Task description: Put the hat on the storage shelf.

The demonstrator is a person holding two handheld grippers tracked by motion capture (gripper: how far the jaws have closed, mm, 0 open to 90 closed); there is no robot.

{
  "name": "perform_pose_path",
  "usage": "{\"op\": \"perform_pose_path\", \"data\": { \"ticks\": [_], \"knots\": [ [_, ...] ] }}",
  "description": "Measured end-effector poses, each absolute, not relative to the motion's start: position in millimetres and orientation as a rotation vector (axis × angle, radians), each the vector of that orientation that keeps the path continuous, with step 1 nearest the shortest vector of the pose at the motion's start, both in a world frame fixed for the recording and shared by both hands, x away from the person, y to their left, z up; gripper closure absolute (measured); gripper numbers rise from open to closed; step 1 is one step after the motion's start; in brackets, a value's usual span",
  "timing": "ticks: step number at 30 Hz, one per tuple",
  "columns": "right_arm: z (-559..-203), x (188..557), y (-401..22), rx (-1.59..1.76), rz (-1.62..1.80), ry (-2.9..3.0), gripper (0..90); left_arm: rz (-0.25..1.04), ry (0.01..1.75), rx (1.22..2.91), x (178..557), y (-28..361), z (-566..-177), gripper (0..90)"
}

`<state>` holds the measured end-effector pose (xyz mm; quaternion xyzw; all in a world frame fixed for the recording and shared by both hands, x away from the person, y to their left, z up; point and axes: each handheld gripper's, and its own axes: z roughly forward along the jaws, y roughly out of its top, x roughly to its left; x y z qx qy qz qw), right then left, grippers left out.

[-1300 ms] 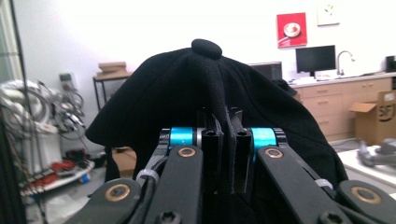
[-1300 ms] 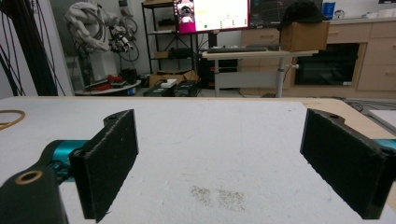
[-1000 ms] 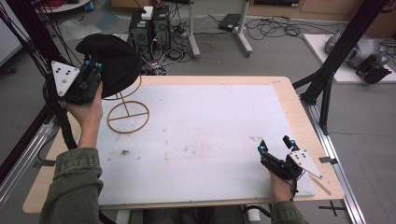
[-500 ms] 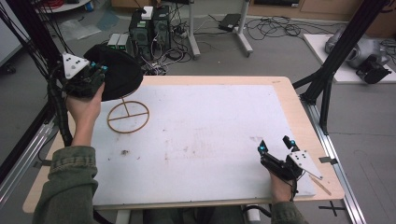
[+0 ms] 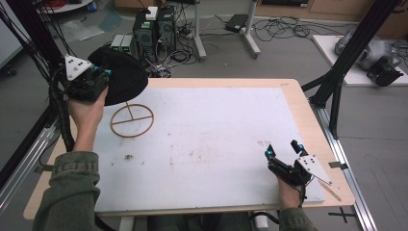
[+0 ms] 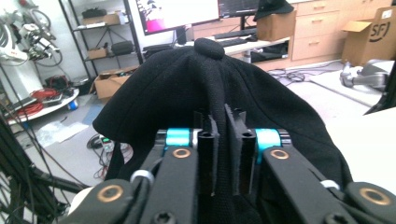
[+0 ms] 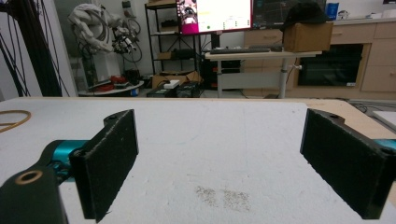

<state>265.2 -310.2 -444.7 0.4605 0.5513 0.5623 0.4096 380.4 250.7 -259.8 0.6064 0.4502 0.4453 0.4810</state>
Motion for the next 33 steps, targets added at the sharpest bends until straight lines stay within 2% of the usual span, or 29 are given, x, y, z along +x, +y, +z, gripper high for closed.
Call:
{"op": "perform_pose_path", "data": {
  "ticks": [2,7,13,23,33],
  "knots": [
    [-445,265,-310,1.16,1.417,1.391,10.5,1.076,1.131,1.471,382,252,-261,74.8],
    [-445,265,-310,1.162,1.418,1.393,10.5,1.092,1.147,1.441,381,255,-261,49.2],
    [-445,265,-310,1.157,1.416,1.389,10.5,1.102,1.133,1.415,379,257,-261,31.6],
    [-444,265,-309,1.156,1.419,1.388,10.5,1.151,1.088,1.402,369,255,-257,17.5],
    [-442,264,-309,1.149,1.435,1.384,10.5,1.146,1.099,1.359,354,258,-271,16.9]
  ]
}}
